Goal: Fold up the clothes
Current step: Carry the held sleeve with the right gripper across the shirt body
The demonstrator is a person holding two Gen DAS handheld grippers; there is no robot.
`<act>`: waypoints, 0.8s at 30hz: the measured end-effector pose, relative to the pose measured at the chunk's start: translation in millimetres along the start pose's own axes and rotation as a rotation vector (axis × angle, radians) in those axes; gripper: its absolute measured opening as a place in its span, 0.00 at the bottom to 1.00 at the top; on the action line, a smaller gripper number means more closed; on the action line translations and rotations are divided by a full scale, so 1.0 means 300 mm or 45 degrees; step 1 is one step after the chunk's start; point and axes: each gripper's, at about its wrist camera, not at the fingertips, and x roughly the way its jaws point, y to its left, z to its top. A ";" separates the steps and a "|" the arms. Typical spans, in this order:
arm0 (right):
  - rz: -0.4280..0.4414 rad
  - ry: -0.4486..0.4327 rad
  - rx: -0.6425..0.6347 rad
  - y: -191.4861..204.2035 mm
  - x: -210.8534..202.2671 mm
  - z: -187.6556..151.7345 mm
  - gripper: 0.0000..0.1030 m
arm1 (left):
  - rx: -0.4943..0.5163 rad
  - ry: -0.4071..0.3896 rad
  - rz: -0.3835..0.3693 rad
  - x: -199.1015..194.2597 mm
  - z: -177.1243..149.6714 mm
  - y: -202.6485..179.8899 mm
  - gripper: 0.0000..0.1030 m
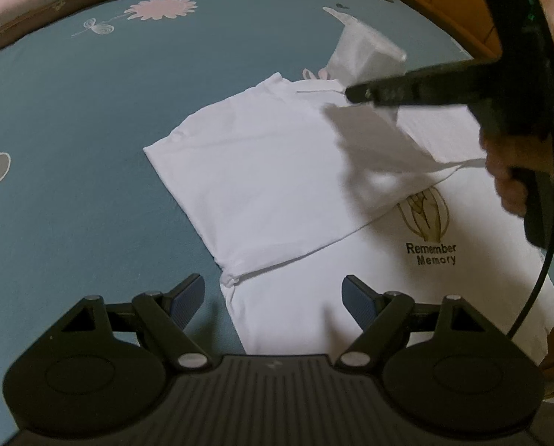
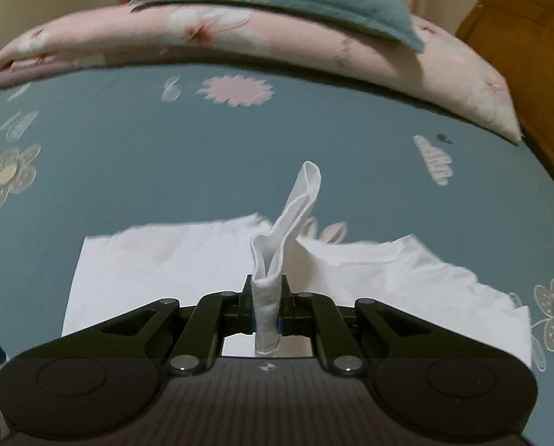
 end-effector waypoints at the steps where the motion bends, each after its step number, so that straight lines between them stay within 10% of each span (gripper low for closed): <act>1: 0.009 0.015 -0.013 0.012 0.010 -0.007 0.10 | -0.002 0.002 0.001 0.002 -0.002 0.002 0.78; 24: -0.056 0.073 -0.479 0.207 0.102 -0.119 0.10 | -0.061 0.024 0.017 0.016 -0.028 0.039 0.78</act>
